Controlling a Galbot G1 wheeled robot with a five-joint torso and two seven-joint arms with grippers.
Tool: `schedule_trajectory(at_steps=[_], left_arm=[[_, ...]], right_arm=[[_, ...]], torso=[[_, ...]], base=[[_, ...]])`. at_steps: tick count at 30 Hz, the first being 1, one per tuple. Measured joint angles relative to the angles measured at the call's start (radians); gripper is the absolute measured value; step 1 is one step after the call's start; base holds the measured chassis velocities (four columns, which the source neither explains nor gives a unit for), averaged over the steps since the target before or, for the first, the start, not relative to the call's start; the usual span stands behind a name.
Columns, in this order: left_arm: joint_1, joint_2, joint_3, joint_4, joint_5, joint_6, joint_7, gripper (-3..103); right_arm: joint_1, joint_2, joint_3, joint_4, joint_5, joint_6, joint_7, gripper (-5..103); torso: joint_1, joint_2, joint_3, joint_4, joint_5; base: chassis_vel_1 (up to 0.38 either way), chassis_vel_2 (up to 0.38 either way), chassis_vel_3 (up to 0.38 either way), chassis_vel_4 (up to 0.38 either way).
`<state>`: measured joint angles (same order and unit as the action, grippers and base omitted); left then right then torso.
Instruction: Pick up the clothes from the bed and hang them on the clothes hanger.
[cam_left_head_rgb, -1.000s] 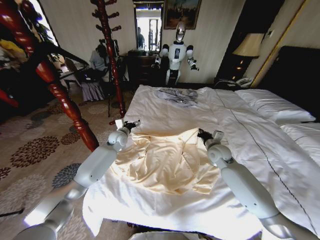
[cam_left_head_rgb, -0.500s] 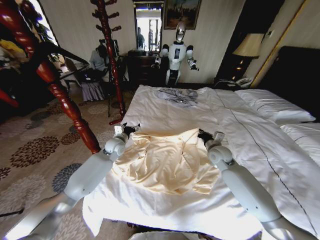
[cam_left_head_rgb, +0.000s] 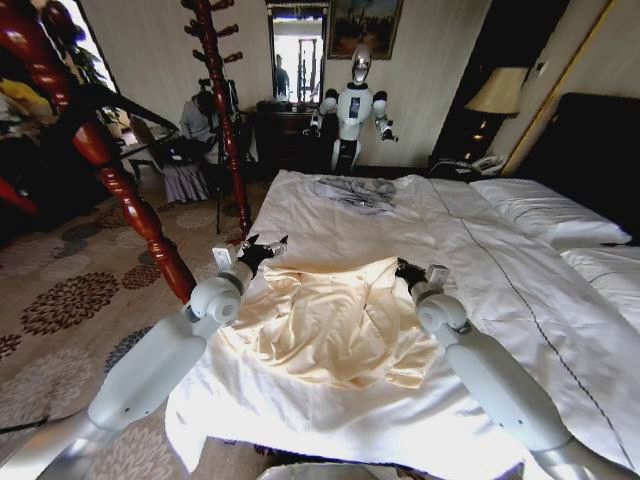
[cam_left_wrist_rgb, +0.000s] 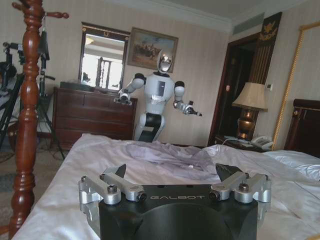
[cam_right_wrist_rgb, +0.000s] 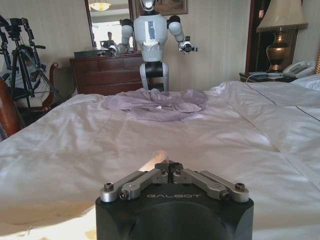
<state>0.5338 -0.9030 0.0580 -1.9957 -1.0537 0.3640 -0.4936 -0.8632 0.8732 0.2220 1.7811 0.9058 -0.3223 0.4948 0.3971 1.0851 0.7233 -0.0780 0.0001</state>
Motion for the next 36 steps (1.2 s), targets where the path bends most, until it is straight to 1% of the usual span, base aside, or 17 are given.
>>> schedule_trajectory(at_steps=[2,4,7,9,10,13,14,15,18,20,23,24,26,28,30,34,36], left_arm=[[-0.059,0.000,0.022,-0.001,-0.011,0.018,-0.016,100],[-0.156,0.000,0.060,0.014,-0.026,0.051,-0.041,100],[-0.208,-0.003,0.079,0.021,-0.048,0.069,-0.063,100],[-0.273,-0.004,0.108,0.020,-0.085,0.095,-0.104,100],[-0.273,-0.004,0.108,0.020,-0.085,0.095,-0.104,100],[-0.342,0.014,0.130,-0.007,-0.146,0.154,-0.193,100],[-0.354,0.023,0.131,-0.013,-0.162,0.169,-0.214,100],[-0.354,0.023,0.131,-0.013,-0.162,0.169,-0.214,100],[-0.408,0.067,0.121,-0.043,-0.252,0.228,-0.283,100],[-0.418,0.074,0.118,-0.049,-0.268,0.236,-0.292,100],[-0.499,0.125,0.104,-0.097,-0.392,0.278,-0.354,100],[-0.499,0.125,0.104,-0.097,-0.392,0.278,-0.354,100],[-0.549,0.151,0.094,-0.121,-0.459,0.293,-0.377,100],[-0.560,0.158,0.092,-0.126,-0.473,0.298,-0.381,100],[-0.601,0.187,0.081,-0.137,-0.514,0.310,-0.394,100],[-0.632,0.220,0.057,-0.140,-0.544,0.318,-0.394,100],[-0.646,0.255,0.024,-0.143,-0.572,0.326,-0.387,100]], right_arm=[[-0.003,0.000,0.003,0.004,0.002,0.000,0.003,0],[-0.011,0.000,0.007,0.013,0.004,0.000,0.008,0],[-0.015,0.002,0.010,0.019,0.004,0.000,0.011,0],[-0.018,0.004,0.017,0.024,0.004,-0.001,0.014,0],[-0.018,0.004,0.017,0.024,0.004,-0.001,0.014,0],[-0.023,-0.002,0.034,0.027,0.005,-0.001,0.016,0],[-0.025,-0.005,0.038,0.029,0.006,-0.001,0.016,0],[-0.025,-0.005,0.038,0.029,0.006,-0.001,0.016,0],[-0.035,-0.013,0.052,0.039,0.010,-0.003,0.019,0],[-0.036,-0.014,0.053,0.040,0.011,-0.004,0.019,0],[-0.045,-0.025,0.065,0.048,0.017,-0.004,0.023,0],[-0.045,-0.025,0.065,0.048,0.017,-0.004,0.023,0],[-0.047,-0.027,0.069,0.054,0.020,-0.004,0.026,0],[-0.047,-0.028,0.070,0.056,0.021,-0.004,0.028,0],[-0.049,-0.029,0.074,0.062,0.024,-0.005,0.031,0],[-0.058,-0.035,0.085,0.070,0.026,-0.006,0.033,0],[-0.068,-0.043,0.093,0.075,0.027,-0.007,0.034,0]], torso=[[0.000,0.000,0.000,0.0000,0.0000],[0.000,0.000,0.000,-0.0001,0.0002],[0.000,0.000,0.000,-0.0001,0.0002],[0.000,0.000,0.000,0.0001,0.0000],[0.000,0.000,0.000,0.0001,0.0000],[0.000,0.000,0.000,0.0000,0.0001],[0.000,0.000,0.000,0.0000,0.0000],[0.000,0.000,0.000,0.0000,0.0000],[0.000,0.000,0.000,0.0002,-0.0001],[0.000,0.000,0.000,0.0003,-0.0002],[0.000,0.000,0.000,0.0001,0.0000],[0.000,0.000,0.000,0.0001,0.0000],[0.000,0.000,0.000,0.0001,0.0001],[0.000,0.000,0.000,0.0001,0.0000],[0.000,0.000,0.000,0.0001,0.0000],[0.000,0.000,0.000,0.0001,-0.0001],[0.000,0.000,0.000,0.0000,0.0000]], base=[[0.000,0.000,0.000,0.000],[0.000,0.000,0.000,0.000],[0.000,0.000,0.000,0.000],[0.000,0.000,0.000,0.000],[0.000,0.000,0.000,0.000],[0.000,0.000,0.000,0.000],[0.000,0.000,0.000,0.000],[0.000,0.000,0.000,0.000],[0.000,0.000,0.000,0.000],[0.000,0.000,0.000,0.000],[0.000,0.000,0.000,0.000],[0.000,0.000,0.000,0.000],[0.000,0.000,0.000,0.000],[0.000,0.000,0.000,0.000],[0.000,0.000,0.000,0.000],[0.000,0.000,0.000,0.000],[0.000,0.000,0.000,0.000]])
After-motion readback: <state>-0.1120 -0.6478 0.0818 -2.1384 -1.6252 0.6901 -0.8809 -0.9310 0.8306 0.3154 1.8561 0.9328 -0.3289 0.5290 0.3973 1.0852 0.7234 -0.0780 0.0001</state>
